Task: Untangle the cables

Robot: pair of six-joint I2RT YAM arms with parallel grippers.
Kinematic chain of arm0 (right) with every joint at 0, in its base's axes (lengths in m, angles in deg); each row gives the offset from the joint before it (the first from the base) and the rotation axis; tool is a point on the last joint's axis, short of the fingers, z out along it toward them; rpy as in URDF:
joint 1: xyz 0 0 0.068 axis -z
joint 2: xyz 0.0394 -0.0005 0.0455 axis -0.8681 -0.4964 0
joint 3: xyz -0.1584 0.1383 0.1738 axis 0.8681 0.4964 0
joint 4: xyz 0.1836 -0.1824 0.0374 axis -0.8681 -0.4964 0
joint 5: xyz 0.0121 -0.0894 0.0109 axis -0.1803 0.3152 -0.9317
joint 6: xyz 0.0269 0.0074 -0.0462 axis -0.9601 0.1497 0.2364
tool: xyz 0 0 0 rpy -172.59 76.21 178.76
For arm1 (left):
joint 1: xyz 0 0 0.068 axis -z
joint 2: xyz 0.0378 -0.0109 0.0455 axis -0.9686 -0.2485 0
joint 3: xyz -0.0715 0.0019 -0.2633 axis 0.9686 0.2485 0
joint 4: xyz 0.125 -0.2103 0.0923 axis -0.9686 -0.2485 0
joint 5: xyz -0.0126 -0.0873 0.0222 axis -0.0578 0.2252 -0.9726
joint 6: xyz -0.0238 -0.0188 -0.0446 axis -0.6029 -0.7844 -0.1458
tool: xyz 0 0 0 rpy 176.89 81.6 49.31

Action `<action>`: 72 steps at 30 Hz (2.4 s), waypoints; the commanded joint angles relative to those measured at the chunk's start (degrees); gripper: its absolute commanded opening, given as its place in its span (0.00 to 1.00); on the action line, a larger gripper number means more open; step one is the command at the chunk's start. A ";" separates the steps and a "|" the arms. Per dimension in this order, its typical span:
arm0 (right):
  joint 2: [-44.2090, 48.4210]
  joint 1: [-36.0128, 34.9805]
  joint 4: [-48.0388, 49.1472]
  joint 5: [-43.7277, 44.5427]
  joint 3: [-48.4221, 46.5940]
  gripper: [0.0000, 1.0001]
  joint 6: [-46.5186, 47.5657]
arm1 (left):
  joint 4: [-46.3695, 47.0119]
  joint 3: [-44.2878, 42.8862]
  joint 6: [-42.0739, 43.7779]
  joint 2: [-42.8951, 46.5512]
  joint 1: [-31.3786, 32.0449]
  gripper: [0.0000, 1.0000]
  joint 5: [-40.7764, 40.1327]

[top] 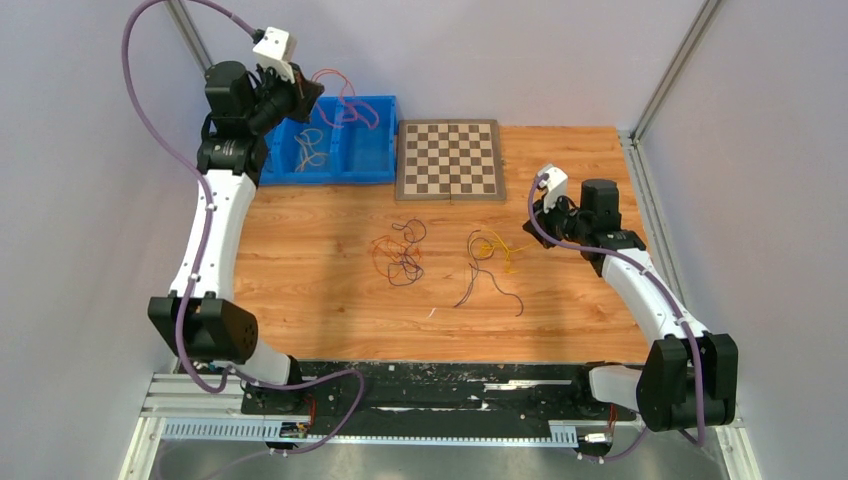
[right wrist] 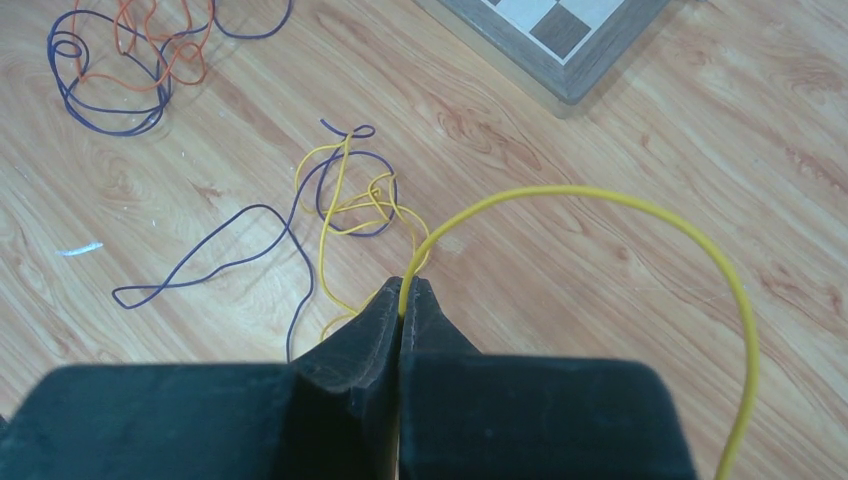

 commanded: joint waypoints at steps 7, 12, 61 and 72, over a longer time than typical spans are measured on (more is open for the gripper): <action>0.26 -0.02 -2.80 -2.83 -4.89 0.00 -3.26 | 10.79 -8.89 -9.90 -16.77 -0.37 0.00 6.09; -0.96 -0.02 -3.89 -3.17 -6.73 0.00 -4.27 | 13.11 -15.85 -9.85 -27.09 -0.35 0.02 5.22; -36.46 -6.51 -12.07 -3.91 -20.64 0.62 5.52 | -4.89 28.62 4.05 -2.63 25.48 0.85 17.23; -24.39 -6.82 -15.61 -10.95 -23.95 0.00 4.33 | -4.45 28.19 3.39 1.56 19.20 0.86 18.33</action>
